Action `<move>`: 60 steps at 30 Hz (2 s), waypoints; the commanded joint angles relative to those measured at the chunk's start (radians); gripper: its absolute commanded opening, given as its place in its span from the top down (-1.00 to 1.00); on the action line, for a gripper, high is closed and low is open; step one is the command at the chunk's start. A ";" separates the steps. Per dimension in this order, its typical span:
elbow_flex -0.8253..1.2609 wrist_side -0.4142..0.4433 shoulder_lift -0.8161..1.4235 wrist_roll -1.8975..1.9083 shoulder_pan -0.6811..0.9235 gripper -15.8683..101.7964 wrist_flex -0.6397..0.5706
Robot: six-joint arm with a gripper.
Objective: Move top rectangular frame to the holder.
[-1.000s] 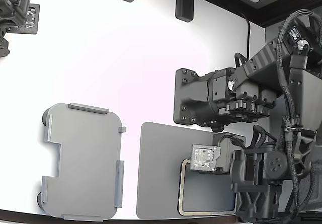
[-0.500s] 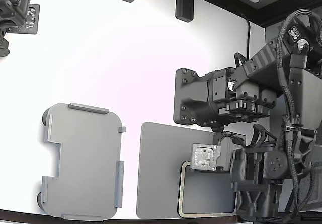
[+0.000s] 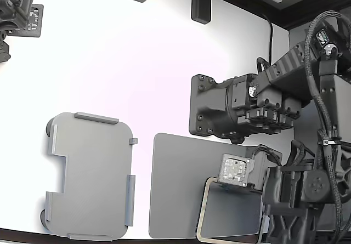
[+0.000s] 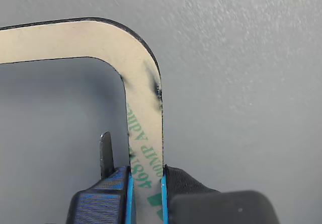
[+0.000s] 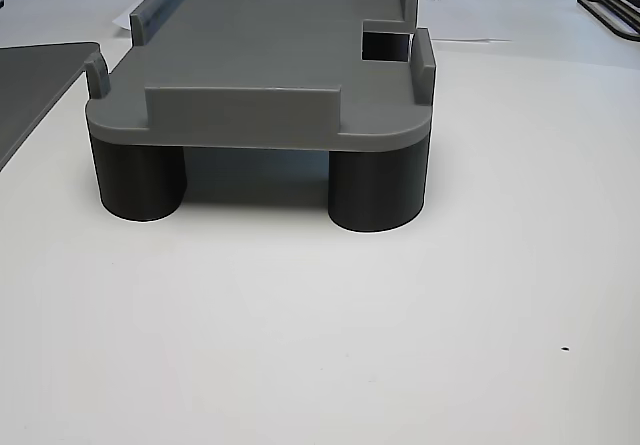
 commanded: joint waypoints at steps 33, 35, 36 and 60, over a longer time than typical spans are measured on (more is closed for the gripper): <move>-0.707 0.262 -0.399 0.652 -0.762 0.91 0.094; -0.689 0.255 -0.397 0.630 -0.775 0.91 0.081; -0.680 0.253 -0.397 0.623 -0.778 0.91 0.071; -0.617 0.152 -0.416 0.509 -0.854 0.91 -0.048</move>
